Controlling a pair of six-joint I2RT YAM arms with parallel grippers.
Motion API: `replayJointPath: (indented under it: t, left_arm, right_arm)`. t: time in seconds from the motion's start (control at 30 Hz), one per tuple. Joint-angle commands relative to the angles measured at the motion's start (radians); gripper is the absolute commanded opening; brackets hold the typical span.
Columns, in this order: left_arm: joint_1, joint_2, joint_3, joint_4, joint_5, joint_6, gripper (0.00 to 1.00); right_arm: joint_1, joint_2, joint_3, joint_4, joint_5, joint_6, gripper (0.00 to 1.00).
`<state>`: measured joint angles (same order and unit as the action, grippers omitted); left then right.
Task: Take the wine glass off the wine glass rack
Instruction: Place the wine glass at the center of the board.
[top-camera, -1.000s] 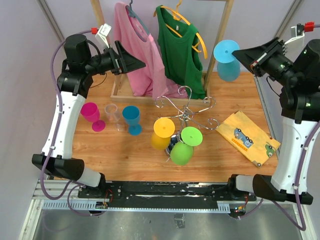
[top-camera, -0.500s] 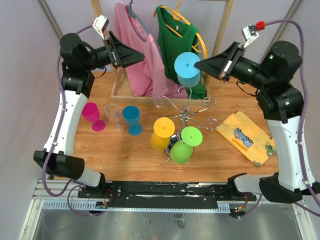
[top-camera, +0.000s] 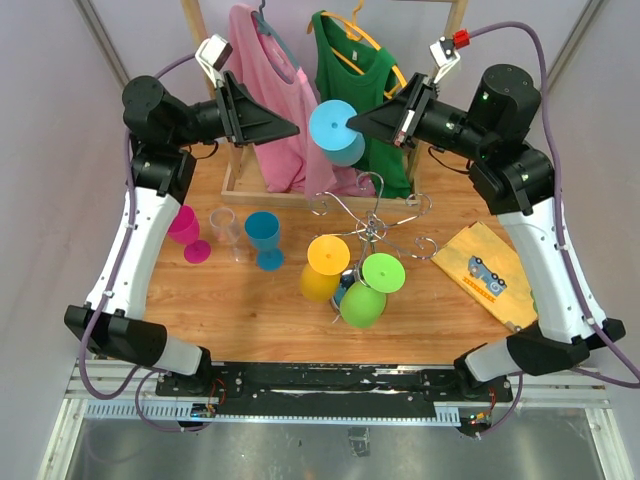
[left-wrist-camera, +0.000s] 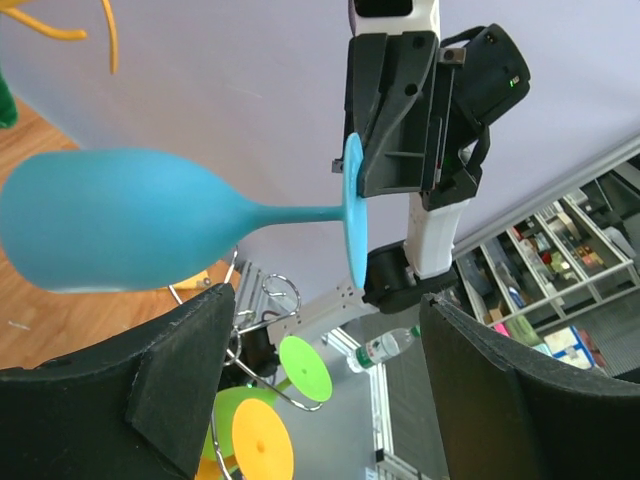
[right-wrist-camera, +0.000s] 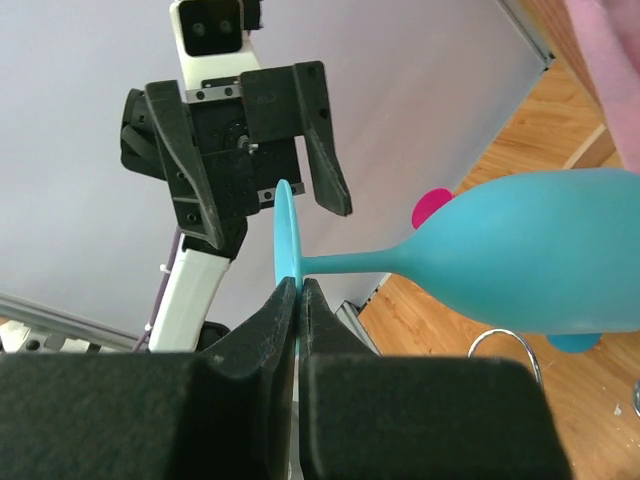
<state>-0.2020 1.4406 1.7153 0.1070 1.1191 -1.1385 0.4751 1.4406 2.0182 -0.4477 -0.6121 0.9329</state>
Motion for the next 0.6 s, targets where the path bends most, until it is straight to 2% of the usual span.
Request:
replayJointPath:
  t: [0.0,0.37,0.57]
  left_arm:
    - [-0.020,-0.032,-0.031,0.028,0.028,-0.009,0.79]
    - [-0.054,-0.017,-0.007,0.019,0.030,0.005,0.76]
    - [-0.054,-0.018,-0.003,0.020,0.029,0.009,0.65]
  right_arm:
    - [0.047,0.003,0.011,0.116,0.014,-0.035,0.01]
    - [0.113,0.044,-0.008,0.127,0.028,-0.095,0.01]
    - [0.125,0.048,-0.029,0.127,0.028,-0.103,0.01]
